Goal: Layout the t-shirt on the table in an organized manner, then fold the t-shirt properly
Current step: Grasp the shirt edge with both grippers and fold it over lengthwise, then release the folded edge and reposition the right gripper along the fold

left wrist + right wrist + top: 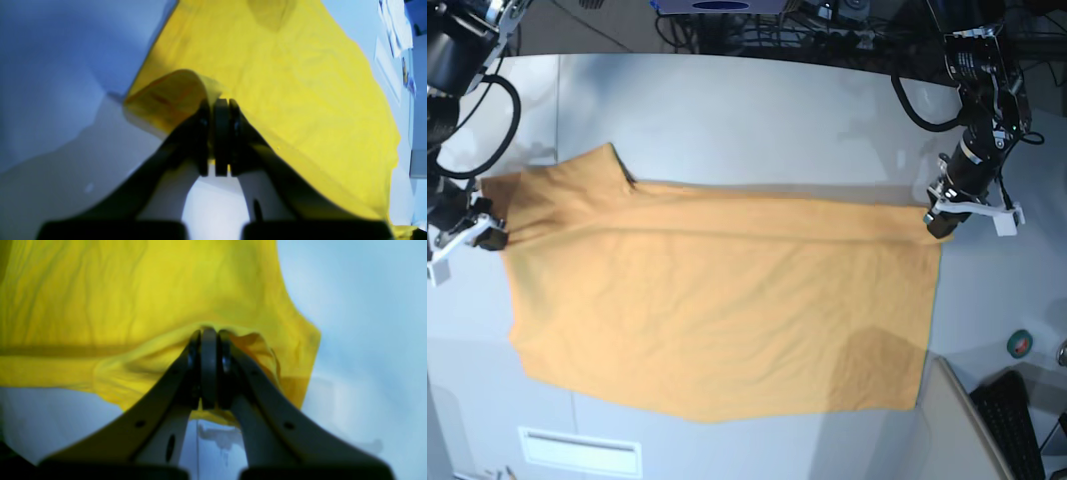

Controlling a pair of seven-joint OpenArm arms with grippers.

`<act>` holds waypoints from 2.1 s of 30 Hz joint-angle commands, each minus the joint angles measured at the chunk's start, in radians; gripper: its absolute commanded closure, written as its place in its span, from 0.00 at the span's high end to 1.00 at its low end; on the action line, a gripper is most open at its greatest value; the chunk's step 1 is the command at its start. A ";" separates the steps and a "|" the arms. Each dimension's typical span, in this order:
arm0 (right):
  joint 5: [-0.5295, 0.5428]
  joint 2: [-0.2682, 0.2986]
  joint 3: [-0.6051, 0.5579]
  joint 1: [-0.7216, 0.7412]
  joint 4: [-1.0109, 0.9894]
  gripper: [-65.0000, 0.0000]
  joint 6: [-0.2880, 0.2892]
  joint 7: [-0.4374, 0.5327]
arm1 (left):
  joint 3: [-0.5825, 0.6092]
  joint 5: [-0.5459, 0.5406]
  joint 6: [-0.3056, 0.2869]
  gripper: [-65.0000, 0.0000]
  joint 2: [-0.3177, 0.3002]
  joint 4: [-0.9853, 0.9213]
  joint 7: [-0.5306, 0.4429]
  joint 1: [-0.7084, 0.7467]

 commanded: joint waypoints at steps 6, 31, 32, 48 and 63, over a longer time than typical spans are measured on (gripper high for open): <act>0.020 0.022 0.000 0.056 -0.023 0.00 0.005 0.046 | -0.004 -0.013 0.036 0.00 -0.011 0.015 -0.020 -0.056; -0.168 0.031 -0.068 0.223 -0.338 0.00 0.003 0.334 | 0.008 0.138 0.060 0.00 -0.009 -0.364 -0.025 -0.383; -0.168 0.031 -0.068 0.223 -0.342 0.00 0.003 0.346 | 0.008 0.138 0.060 0.00 -0.009 -0.364 -0.026 -0.384; -0.167 0.022 -0.062 0.149 -0.229 0.39 0.003 0.418 | -0.008 0.134 0.056 0.89 -0.009 -0.292 -0.028 -0.376; -0.167 -0.205 -0.214 -0.338 0.244 0.41 -0.101 0.417 | -0.194 0.036 -0.173 0.10 -0.032 -0.140 -0.026 -0.007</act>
